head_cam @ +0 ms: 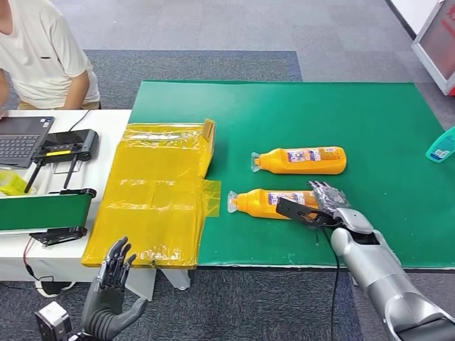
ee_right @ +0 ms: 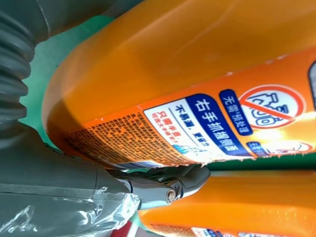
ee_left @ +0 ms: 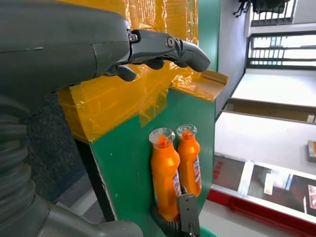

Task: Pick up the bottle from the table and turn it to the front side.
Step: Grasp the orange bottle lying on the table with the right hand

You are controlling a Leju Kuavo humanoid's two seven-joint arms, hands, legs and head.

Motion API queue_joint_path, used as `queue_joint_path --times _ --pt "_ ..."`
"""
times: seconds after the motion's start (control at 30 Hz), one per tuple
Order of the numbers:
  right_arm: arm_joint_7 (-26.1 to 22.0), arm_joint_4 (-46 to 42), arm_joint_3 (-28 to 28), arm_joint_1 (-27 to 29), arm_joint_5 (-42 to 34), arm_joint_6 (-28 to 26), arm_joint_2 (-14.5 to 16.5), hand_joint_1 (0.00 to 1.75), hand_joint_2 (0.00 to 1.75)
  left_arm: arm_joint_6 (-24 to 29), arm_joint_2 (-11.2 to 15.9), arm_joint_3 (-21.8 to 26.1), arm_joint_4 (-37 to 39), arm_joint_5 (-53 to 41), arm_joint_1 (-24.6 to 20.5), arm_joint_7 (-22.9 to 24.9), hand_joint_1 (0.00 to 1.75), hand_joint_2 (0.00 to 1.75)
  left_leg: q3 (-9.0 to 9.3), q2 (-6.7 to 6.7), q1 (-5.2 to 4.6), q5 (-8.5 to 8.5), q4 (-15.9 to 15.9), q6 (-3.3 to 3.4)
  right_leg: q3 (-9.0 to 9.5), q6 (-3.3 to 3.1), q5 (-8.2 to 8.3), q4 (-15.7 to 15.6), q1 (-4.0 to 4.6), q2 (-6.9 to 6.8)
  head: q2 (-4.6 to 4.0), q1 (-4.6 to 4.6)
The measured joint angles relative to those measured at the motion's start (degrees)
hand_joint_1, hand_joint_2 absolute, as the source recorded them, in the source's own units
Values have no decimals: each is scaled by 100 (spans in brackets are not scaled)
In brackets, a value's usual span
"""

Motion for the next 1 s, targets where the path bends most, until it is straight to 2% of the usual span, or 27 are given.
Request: queue_joint_path --times 0.03,0.13,0.17,0.53,0.6,0.67,0.8,0.9,1.0 --pt "-23 52 50 -45 -29 83 -5 10 175 10 19 -18 7 22 -5 -1 0 175 2 0 0 0 0 0 1 0 0 0 0 0 0 1" --pt "-107 155 186 -142 -147 271 -51 140 175 25 72 -56 27 54 -14 -10 0 175 11 1 0 -2 0 0 9 0 -1 -1 0 0 0 1" --pt "-131 169 226 -158 -191 311 -71 175 175 32 87 -66 35 55 -15 -15 0 175 15 1 0 -3 0 0 12 0 -1 -2 0 0 0 0" --pt "-206 33 522 -205 -677 451 -326 175 175 144 198 -182 56 110 -8 -73 0 175 29 0 0 0 0 3 30 1 0 -3 0 -1 0 0" --pt "-308 -103 543 -123 -839 299 -352 175 175 160 203 -180 54 120 5 -91 0 175 27 -1 0 1 0 4 30 2 0 -3 0 -1 0 2" --pt "-564 -392 533 129 -1004 -163 -332 175 175 175 199 -178 33 99 40 -114 0 175 20 -2 1 -1 0 2 28 2 -1 -1 1 -1 0 2" --pt "-1607 -1608 304 1100 -1730 -1239 102 175 175 255 169 -262 -152 25 87 -139 0 175 10 -3 5 -9 -1 -11 8 -8 -10 1 7 0 0 0" --pt "-1980 -2451 153 1643 -2239 -1427 494 175 175 501 184 -535 -357 130 53 -94 0 175 0 -15 9 -8 -2 -14 2 -16 -27 5 14 -15 0 -1" --pt "-2080 -2715 77 1783 -2440 -1450 640 175 175 643 206 -697 -437 178 27 -82 0 175 -5 -22 12 -8 -3 -15 1 -19 -32 7 18 -21 0 2"
